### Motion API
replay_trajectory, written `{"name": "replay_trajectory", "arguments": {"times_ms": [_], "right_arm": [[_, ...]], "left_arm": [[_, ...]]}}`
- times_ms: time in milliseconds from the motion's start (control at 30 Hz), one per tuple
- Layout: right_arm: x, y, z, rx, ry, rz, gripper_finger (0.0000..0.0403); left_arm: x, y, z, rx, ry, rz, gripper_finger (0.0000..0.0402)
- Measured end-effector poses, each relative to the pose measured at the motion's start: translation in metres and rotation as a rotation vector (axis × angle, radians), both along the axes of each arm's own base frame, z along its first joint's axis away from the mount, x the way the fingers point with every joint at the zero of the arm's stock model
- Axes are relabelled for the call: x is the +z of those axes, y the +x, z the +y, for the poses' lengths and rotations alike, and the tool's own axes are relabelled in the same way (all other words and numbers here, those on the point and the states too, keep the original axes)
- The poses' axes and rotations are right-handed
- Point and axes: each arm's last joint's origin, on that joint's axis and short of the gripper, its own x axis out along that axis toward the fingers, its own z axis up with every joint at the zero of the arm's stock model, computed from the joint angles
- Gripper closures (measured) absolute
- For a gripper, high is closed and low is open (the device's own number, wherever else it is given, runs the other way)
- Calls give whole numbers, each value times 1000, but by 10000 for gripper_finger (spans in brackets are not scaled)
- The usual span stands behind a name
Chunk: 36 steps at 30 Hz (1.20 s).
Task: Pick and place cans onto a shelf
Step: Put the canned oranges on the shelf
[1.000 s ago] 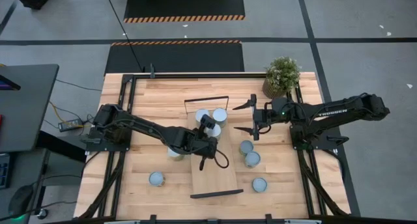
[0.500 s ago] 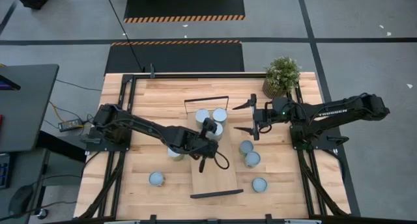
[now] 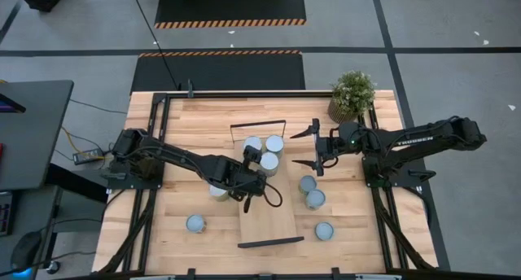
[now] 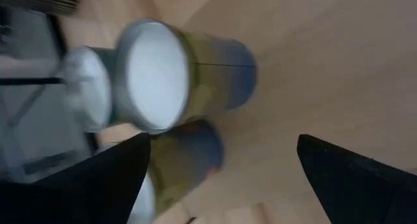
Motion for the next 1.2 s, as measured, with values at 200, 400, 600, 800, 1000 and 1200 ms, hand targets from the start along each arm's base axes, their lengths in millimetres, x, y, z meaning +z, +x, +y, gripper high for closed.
{"name": "replay_trajectory", "arguments": {"times_ms": [200, 400, 600, 800, 1000, 1200], "right_arm": [[0, 0, 0, 0, 0, -2, 35], [0, 0, 0, 0, 0, -2, 35], [0, 0, 0, 0, 0, -2, 35], [0, 0, 0, 0, 0, -2, 35], [0, 0, 0, -1, 0, -3, 35], [0, 0, 0, -1, 1, -3, 35]], "left_arm": [[10, -7, -4, 62, -163, -38, 8], [29, -18, -2, 177, -288, -123, 8], [38, -37, 3, 435, -433, -117, 8], [35, -51, -1, 657, -615, 17, 8], [33, -61, -10, 747, -689, 126, 8], [32, -77, -16, 809, -594, 211, 8]]}}
